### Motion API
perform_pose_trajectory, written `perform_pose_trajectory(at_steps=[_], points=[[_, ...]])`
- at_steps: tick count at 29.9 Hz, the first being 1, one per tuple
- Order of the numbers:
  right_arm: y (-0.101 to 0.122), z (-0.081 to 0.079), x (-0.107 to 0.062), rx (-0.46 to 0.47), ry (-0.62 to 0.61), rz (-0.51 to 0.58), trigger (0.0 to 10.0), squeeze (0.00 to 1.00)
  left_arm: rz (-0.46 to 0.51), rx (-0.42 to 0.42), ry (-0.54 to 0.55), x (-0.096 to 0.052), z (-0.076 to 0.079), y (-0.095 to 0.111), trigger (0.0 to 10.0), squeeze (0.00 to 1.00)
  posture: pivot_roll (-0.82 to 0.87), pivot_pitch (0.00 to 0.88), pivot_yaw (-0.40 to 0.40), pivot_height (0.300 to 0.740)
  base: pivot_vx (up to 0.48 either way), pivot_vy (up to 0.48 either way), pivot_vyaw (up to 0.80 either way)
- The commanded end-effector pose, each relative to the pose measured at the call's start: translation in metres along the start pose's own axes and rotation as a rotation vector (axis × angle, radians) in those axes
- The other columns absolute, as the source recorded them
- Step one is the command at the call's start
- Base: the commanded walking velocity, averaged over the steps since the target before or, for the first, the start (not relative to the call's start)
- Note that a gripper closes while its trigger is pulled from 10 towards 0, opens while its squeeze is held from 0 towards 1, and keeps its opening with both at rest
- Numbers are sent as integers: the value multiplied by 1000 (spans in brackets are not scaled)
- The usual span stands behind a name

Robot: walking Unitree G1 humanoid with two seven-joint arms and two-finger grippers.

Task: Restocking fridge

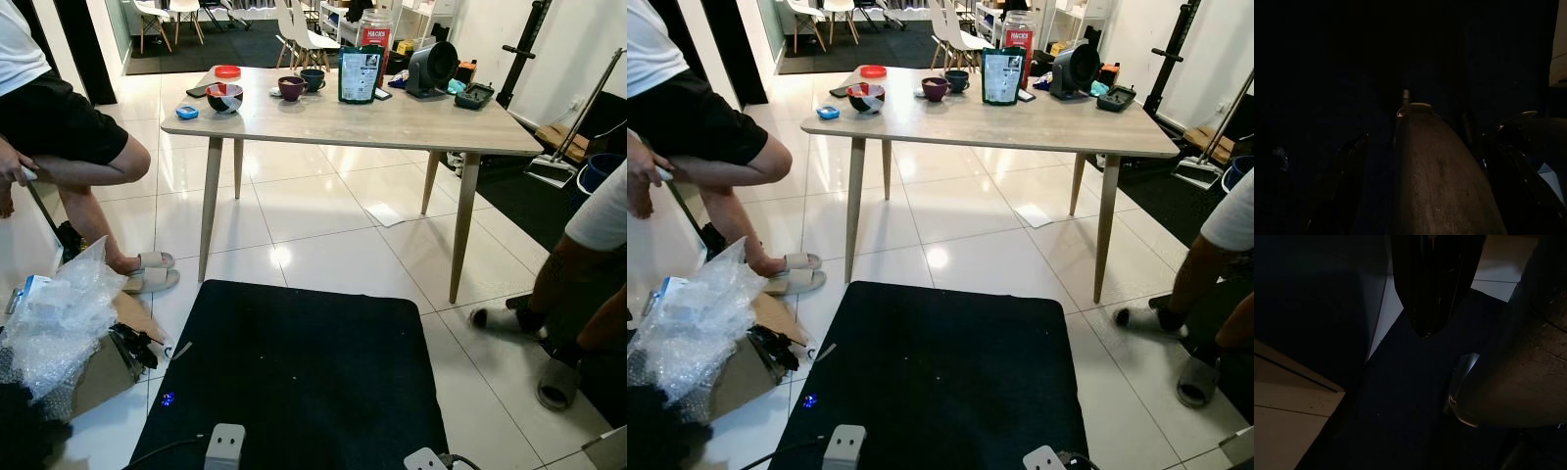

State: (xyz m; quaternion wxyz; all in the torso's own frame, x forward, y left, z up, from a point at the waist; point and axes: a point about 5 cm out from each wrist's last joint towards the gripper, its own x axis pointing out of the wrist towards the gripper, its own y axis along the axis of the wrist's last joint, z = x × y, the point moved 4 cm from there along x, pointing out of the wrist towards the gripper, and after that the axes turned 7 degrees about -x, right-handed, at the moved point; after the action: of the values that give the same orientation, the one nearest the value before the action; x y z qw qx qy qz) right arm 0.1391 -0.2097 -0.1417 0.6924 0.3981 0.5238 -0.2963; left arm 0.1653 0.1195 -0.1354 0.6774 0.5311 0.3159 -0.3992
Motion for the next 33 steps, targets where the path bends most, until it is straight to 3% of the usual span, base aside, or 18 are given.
perform_pose_trajectory(at_steps=[1, 7, 11, 14, 33], points=[[-5, 1, -1, 0, 2, -14, 10000, 0, -23, -6, -21, 1, 8, -7, 10000, 0, 21, 0, -31, 740, 0, 0, 0], [-8, 5, -1, -13, -14, -19, 10000, 0, -23, -20, -25, 1, 9, -8, 10000, 0, 26, 0, -34, 740, 0, 0, 0], [4, 11, -1, -13, -31, 19, 10000, 0, -19, -22, -31, 1, 10, -6, 10000, 0, 27, 0, -35, 740, 0, 0, 0], [11, 6, -1, -33, -2, 45, 10000, 0, -27, -27, -36, 1, 11, -7, 10000, 0, 22, 0, -34, 740, 0, 0, 0], [10, 8, -1, -41, -18, 31, 10000, 0, -25, -125, -32, 0, 9, -10, 10000, 0, 18, 0, -31, 740, 0, 0, 0]])
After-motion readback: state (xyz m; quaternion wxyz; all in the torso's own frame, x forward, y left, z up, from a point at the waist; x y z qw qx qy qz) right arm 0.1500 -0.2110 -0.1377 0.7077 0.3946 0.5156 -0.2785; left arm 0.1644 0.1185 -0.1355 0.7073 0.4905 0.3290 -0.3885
